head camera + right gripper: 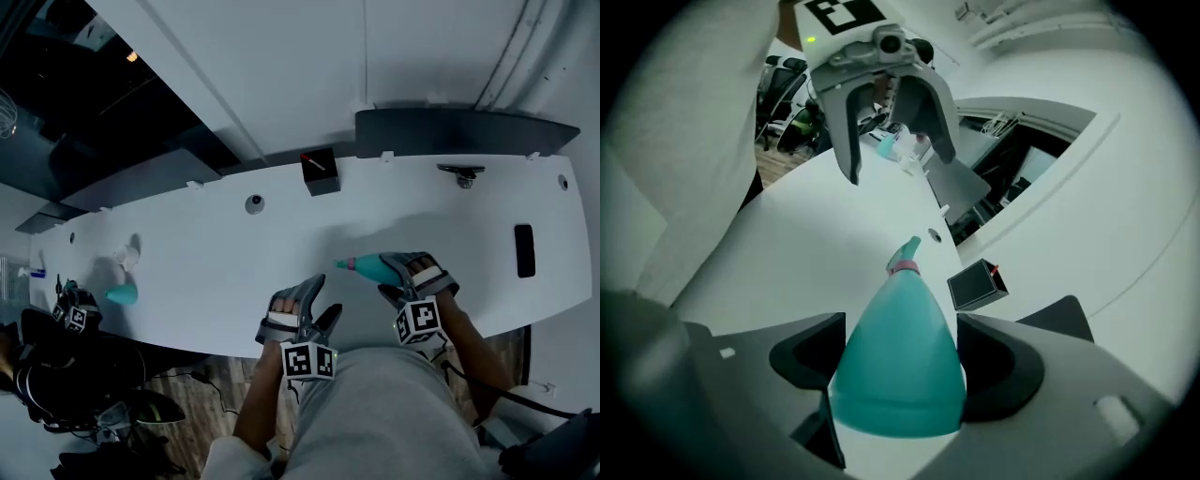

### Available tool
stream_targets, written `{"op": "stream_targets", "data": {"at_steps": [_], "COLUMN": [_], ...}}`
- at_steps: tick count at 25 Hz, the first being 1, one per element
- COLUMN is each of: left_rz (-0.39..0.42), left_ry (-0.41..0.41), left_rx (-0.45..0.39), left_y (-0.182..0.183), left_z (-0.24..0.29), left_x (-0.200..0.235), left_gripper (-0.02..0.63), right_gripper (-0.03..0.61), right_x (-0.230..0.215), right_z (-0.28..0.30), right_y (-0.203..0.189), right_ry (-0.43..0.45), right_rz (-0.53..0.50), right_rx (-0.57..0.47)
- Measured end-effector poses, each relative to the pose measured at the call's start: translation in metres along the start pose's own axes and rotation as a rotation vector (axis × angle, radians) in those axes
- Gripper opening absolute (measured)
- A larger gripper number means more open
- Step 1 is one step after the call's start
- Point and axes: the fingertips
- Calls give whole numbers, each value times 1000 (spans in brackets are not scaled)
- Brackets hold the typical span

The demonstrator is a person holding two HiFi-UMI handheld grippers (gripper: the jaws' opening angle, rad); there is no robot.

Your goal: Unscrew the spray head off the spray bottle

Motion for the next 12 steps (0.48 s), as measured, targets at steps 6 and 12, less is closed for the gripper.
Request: {"op": "stream_targets", "data": {"at_steps": [6,12], "left_rz": [0,102], "left_ry": [-77,-114], "left_rx": [54,94], "left_y": [-21,-37], "left_z": [29,54], "left_x": [-5,-13], "left_gripper": [382,382], "right_gripper": [374,373], "right_x": [-5,-10], "right_z": [-12,-25], "right_y": [13,33], "right_ry": [-66,-93], "right_rz": [-137,-170], "right_rx": [-54,-115]}}
Point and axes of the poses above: the fingertips, and each gripper's own axes: z forward along the fingers, x to its left, y out of its top, and after that the axes turned 1 degree about -x, right-handed
